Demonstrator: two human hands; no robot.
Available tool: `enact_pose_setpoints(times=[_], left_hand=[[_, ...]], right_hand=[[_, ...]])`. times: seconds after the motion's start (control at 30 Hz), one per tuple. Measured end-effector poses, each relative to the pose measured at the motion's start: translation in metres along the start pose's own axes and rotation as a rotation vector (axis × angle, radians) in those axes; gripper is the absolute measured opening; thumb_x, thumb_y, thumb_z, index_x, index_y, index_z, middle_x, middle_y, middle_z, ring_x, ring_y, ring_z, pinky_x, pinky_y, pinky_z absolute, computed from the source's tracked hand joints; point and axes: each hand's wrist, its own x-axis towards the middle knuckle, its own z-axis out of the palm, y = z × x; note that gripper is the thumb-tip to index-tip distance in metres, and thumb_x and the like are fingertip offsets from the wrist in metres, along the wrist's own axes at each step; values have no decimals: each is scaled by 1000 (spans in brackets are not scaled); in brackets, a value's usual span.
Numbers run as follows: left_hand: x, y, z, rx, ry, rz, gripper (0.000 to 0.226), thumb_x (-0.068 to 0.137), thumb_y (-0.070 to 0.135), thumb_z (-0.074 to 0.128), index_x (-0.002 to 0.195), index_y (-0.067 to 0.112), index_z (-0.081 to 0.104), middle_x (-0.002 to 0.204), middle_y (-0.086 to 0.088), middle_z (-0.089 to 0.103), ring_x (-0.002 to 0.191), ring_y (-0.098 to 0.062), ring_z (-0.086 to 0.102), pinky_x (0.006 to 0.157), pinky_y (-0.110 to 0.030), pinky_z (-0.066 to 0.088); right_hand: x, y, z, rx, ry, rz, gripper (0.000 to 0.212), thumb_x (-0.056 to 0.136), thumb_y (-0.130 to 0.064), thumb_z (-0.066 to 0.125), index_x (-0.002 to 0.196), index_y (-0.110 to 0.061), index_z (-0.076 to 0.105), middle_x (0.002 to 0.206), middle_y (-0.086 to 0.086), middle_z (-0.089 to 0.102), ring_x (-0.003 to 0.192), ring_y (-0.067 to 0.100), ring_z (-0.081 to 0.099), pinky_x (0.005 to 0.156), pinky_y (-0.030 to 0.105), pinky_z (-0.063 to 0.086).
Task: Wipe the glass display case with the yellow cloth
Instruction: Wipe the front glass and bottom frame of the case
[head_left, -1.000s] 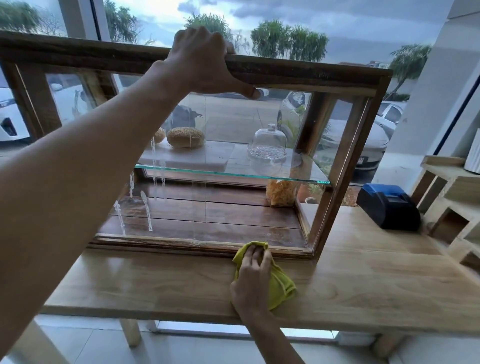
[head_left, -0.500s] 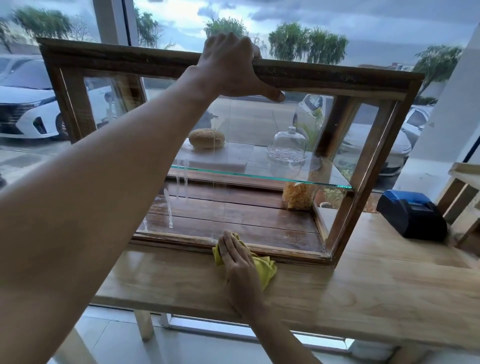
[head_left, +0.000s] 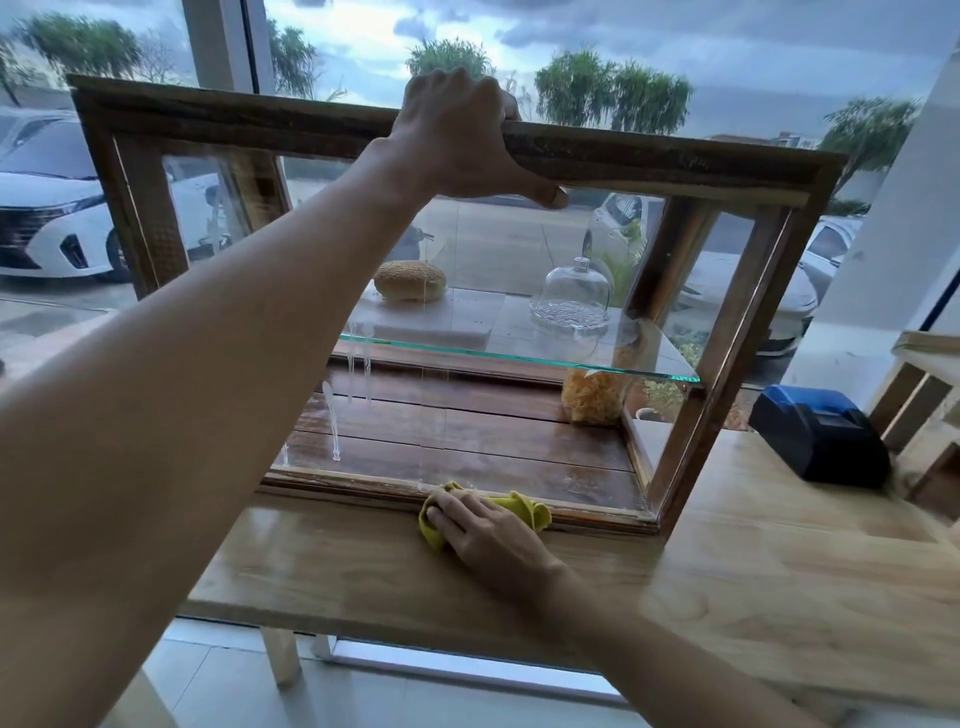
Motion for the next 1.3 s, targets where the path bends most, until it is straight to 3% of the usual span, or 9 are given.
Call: enact_pose_setpoints(times=[0.2,0.33,0.47,0.53,0.6,0.77,0.9,1.1,1.3], left_hand=[[1,-1,0,16,31,24,98,45,91,53,106,16,69,83,-5,68,76,-18,51,79,-28,34],[2,-2,2,16,30,19,97,45,91,53,105,16,69,85,-4,70,77,-18,52,79,-27,34],[2,-1,1,26,21,15,98,44,92,53,103,16,69,84,-4,69,77,-18,53,81,-29,36],[2,-1,1,22,15,16,97,45,92,53,101,15,69,83,-4,69,76,-19,53,79,-29,36],[1,-1,0,26,14,18,96,45,92,52,100,15,69,81,-4,69,75,-19,53,77,-28,34],[1,-1,0,35,16,27,93,47,90,54,101,16,70,74,1,63,74,-18,53,76,-25,32],[1,-2,1,35,16,33,96,47,91,53,104,17,69,80,-1,68,75,-18,54,76,-26,34],[1,-2,0,46,17,35,94,49,90,55,106,16,69,78,0,62,76,-18,51,76,-25,32],[2,-3,2,43,15,27,98,45,93,51,105,17,69,87,-3,71,84,-21,60,77,-27,34]], right_hand=[[-7,2,-6,-46,95,-40,28,91,-12,44,107,-5,66,106,8,61,95,21,56,85,32,51],[17,13,-44,-74,375,-14,26,93,-6,53,116,4,60,114,13,50,102,26,50,89,34,46],[54,30,-92,-137,724,73,26,98,-1,45,110,5,67,112,12,48,98,27,51,85,34,43],[63,39,-95,-169,770,123,32,99,1,38,109,5,67,112,13,46,98,27,50,85,35,44],[65,45,-80,-208,690,167,34,97,4,36,114,4,65,118,14,45,102,28,49,88,37,47],[49,60,-46,-237,513,162,46,88,-10,63,132,-5,55,136,12,54,126,27,48,108,39,38],[47,63,-46,-251,448,129,47,96,-26,52,141,-13,46,148,6,42,138,23,37,116,38,27],[35,59,-13,-227,168,-118,56,97,-23,48,149,-10,30,157,8,24,146,22,19,118,38,20],[6,54,13,-169,-43,-237,53,95,-16,35,148,-13,32,154,4,31,142,16,29,119,30,13]])
